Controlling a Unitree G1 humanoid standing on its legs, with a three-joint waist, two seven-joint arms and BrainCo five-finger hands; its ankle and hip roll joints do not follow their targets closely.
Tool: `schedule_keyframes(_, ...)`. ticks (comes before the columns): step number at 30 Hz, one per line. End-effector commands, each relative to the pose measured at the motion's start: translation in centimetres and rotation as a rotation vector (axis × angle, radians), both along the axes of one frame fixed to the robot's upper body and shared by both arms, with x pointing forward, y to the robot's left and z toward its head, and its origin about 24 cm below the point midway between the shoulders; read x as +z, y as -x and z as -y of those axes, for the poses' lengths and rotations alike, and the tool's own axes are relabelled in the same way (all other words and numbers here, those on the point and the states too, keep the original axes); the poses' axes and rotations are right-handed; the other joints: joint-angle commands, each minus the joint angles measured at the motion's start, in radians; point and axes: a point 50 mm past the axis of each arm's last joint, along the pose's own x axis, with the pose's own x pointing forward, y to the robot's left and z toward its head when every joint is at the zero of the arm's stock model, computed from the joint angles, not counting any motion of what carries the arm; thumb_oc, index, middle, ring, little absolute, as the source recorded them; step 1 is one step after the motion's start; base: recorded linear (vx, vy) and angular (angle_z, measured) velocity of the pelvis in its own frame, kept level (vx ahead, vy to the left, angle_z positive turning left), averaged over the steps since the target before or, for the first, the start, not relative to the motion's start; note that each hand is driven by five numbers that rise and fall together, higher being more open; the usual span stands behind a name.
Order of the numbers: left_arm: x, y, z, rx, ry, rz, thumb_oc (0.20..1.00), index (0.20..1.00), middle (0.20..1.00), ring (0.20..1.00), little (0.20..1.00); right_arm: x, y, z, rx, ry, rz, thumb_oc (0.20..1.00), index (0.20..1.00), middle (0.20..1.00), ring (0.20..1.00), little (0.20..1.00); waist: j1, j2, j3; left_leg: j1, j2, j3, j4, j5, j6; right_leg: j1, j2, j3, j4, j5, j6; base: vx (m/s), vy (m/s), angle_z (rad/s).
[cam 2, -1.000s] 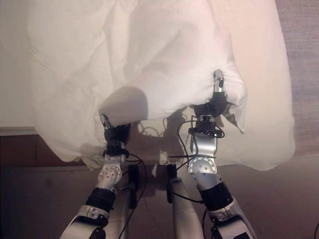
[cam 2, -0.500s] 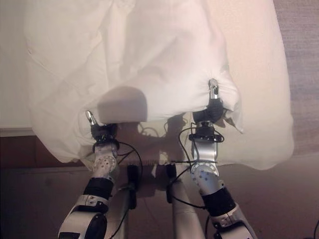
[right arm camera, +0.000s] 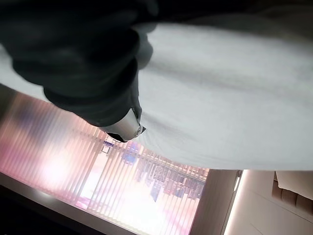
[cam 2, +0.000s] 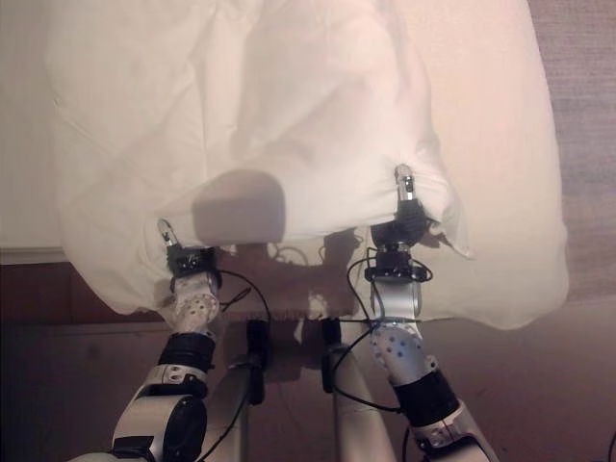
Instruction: Make the bed
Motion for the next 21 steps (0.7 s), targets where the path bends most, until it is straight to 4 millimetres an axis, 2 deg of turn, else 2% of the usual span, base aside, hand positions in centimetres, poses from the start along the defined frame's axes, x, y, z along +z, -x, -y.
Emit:
schedule_keyframes(1, -3.0, 6.3, -13.2, 0.519, -0.032, -0.184, 1.0, 1.0, 1.0, 1.0, 1.0, 4.5, 4.1, 4.7, -0.215, -0.109, 0.322, 0.2, 0.2, 0.2, 0.2, 0.2, -0.018, 0.007, -0.103, 0.001, -0.038, 0.027, 0.022, -0.042, 0.033, 0.045, 0.03, -0.014, -0.083, 0.083, 0.04, 0.0, 0.0, 0.0)
schedule_keyframes(2, -2.9, 6.4, -13.4, 0.53, -0.039, -0.189, 0.9, 0.9, 0.9, 0.9, 0.9, 4.5, 4.1, 4.7, -0.22, -0.11, 0.317, 0.2, 0.2, 0.2, 0.2, 0.2, -0.018, 0.008, -0.103, 0.003, -0.038, 0.026, 0.019, -0.041, 0.033, 0.047, 0.03, -0.013, -0.085, 0.083, 0.039, 0.0, 0.0, 0.0)
schedule_keyframes(3, -2.9, 6.4, -13.4, 0.53, -0.039, -0.19, 0.9, 0.9, 0.9, 0.9, 0.9, 4.5, 4.2, 4.7, -0.22, -0.11, 0.317, 0.2, 0.2, 0.2, 0.2, 0.2, -0.018, 0.007, -0.102, 0.004, -0.038, 0.027, 0.019, -0.041, 0.033, 0.047, 0.03, -0.013, -0.085, 0.083, 0.039, 0.0, 0.0, 0.0)
schedule_keyframes(4, -2.3, 6.7, -13.9, 0.56, -0.05, -0.192, 0.2, 0.2, 0.2, 0.2, 0.2, 4.5, 4.1, 4.7, -0.227, -0.113, 0.303, 0.2, 0.2, 0.2, 0.2, 0.2, -0.015, 0.011, -0.105, 0.009, -0.039, 0.025, 0.012, -0.037, 0.03, 0.053, 0.031, -0.013, -0.088, 0.084, 0.039, 0.0, 0.0, 0.0)
schedule_keyframes(10, -1.4, 6.7, -13.7, 0.571, -0.087, -0.188, 0.2, 0.2, 0.2, 0.2, 0.2, 4.1, 4.1, 4.6, -0.236, -0.11, 0.273, 0.2, 0.2, 0.2, 0.2, 0.2, -0.011, 0.019, -0.096, 0.05, -0.047, 0.027, -0.055, -0.004, 0.023, 0.088, 0.03, -0.014, -0.133, 0.096, 0.043, 0.01, -0.021, 0.02)
schedule_keyframes(12, -1.3, 6.8, -13.6, 0.575, -0.1, -0.186, 0.2, 0.2, 0.2, 0.2, 0.2, 3.9, 4.1, 4.7, -0.246, -0.109, 0.26, 0.2, 0.2, 0.2, 0.2, 0.2, -0.008, 0.029, -0.095, 0.079, -0.051, 0.03, -0.126, 0.031, 0.018, 0.104, 0.028, -0.015, -0.176, 0.108, 0.047, 0.03, -0.032, 0.03)
schedule_keyframes(13, -1.2, 6.9, -13.4, 0.574, -0.118, -0.172, 0.2, 0.2, 0.2, 0.2, 0.2, 3.7, 4.1, 4.9, -0.258, -0.114, 0.248, 0.2, 0.2, 0.2, 0.2, 0.2, -0.006, 0.037, -0.099, 0.114, -0.056, 0.027, -0.193, 0.068, 0.01, 0.125, 0.029, -0.017, -0.216, 0.117, 0.047, 0.02, -0.039, 0.0)
schedule_keyframes(15, -1.2, 6.9, -13.3, 0.574, -0.118, -0.173, 0.2, 0.2, 0.2, 0.2, 0.2, 3.7, 4.1, 4.9, -0.259, -0.113, 0.246, 0.2, 0.2, 0.2, 0.2, 0.2, -0.007, 0.036, -0.094, 0.128, -0.058, 0.027, -0.209, 0.077, 0.009, 0.135, 0.027, -0.017, -0.224, 0.121, 0.047, 0.01, -0.019, 0.0)
schedule_keyframes(16, -1.1, 6.8, -12.9, 0.561, -0.128, -0.159, 0.2, 0.2, 0.2, 0.2, 0.2, 3.6, 4.1, 4.8, -0.261, -0.12, 0.239, 0.2, 0.2, 0.2, 0.2, 0.2, -0.007, 0.039, -0.095, 0.139, -0.059, 0.024, -0.225, 0.082, 0.009, 0.139, 0.031, -0.018, -0.23, 0.12, 0.047, 0.04, -0.145, 0.01)
schedule_keyframes(18, -1.8, 6.6, -10.4, 0.471, -0.175, -0.13, 0.2, 0.2, 0.2, 0.2, 0.2, 2.6, 3.8, 5.1, -0.294, -0.086, 0.172, 0.2, 0.2, 0.2, 0.2, 0.2, -0.004, 0.047, -0.09, 0.201, -0.056, 0.006, -0.309, 0.128, -0.007, 0.19, 0.046, -0.022, -0.25, 0.102, 0.034, 0.05, -0.225, 0.03)
schedule_keyframes(19, -2.0, 6.7, -10.3, 0.467, -0.175, -0.131, 0.2, 0.2, 0.2, 0.2, 0.2, 2.6, 3.8, 5.1, -0.299, -0.083, 0.167, 0.2, 0.2, 0.2, 0.2, 0.2, -0.003, 0.049, -0.089, 0.209, -0.057, 0.004, -0.316, 0.131, -0.008, 0.196, 0.045, -0.024, -0.251, 0.101, 0.033, 0.0, -0.175, 0.09)
schedule_keyframes(20, -1.8, 6.4, -9.4, 0.431, -0.202, -0.112, 0.2, 0.2, 0.2, 0.2, 0.2, 2.1, 3.7, 5.6, -0.322, -0.06, 0.136, 0.2, 0.2, 0.2, 0.2, 0.2, -0.006, 0.044, -0.065, 0.187, -0.058, 0.006, -0.26, 0.165, -0.04, 0.219, 0.036, -0.032, -0.254, 0.09, 0.022, -0.02, -0.09, 0.15)
schedule_keyframes(21, -1.8, 6.4, -9.3, 0.429, -0.203, -0.112, 0.2, 0.2, 0.2, 0.2, 0.2, 2.1, 3.7, 5.7, -0.324, -0.06, 0.136, 0.2, 0.2, 0.2, 0.2, 0.2, -0.007, 0.045, -0.061, 0.184, -0.058, 0.003, -0.25, 0.163, -0.043, 0.221, 0.035, -0.035, -0.253, 0.088, 0.021, -0.02, -0.086, 0.28)
